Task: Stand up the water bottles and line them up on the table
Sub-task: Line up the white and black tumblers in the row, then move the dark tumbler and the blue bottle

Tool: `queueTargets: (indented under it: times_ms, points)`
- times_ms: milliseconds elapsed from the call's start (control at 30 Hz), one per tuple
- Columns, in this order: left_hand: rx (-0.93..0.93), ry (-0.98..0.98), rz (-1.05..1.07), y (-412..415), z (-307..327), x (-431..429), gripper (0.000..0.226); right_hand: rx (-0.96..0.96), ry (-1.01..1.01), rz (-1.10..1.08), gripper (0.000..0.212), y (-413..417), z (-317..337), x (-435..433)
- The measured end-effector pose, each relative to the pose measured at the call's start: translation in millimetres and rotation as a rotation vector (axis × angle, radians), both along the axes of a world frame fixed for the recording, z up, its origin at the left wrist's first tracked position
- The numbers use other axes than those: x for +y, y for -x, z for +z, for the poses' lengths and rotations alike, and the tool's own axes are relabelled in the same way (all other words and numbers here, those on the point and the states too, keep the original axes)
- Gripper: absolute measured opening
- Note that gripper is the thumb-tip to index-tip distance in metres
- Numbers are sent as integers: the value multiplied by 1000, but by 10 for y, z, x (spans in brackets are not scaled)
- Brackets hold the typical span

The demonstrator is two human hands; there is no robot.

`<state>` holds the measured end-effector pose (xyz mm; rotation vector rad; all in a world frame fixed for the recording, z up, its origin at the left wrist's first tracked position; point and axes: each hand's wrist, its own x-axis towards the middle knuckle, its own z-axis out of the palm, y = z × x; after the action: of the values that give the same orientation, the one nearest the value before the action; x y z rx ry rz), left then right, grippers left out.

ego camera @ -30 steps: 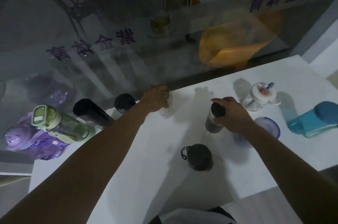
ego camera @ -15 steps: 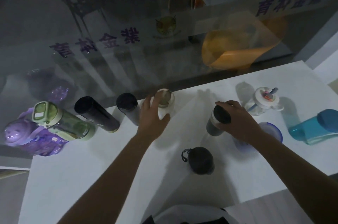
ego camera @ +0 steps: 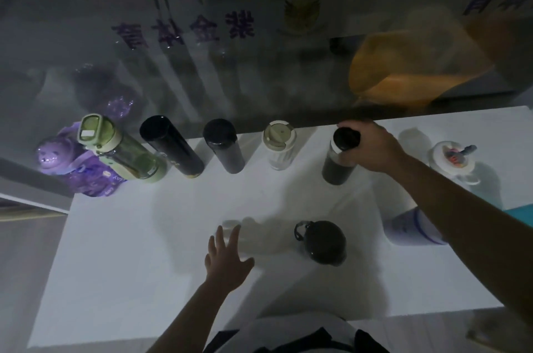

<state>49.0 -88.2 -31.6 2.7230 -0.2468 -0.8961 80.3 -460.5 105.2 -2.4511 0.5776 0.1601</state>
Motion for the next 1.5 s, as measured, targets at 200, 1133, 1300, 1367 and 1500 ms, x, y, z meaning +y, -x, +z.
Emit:
queueTargets:
  times_ms: [200,1133,1300,1367,1500]
  points:
    - [26,-26,-16,132,-76,210,87,-84,-36,-73,78,-273,-124,77]
    - [330,444,-88,-389,525,196,72,-260,-14,-301,48,497,311,828]
    - [405,672,-304,-295,883,-124,80,-189,9,-461,53,1199,350,1053]
    - [370,737,-415,-244,980,-279,81,-163,21,-497,49,1431,374,1108]
    - [208,736,-611,-123,1009,-586,105,-162,78,-579,48,1855,390,1147]
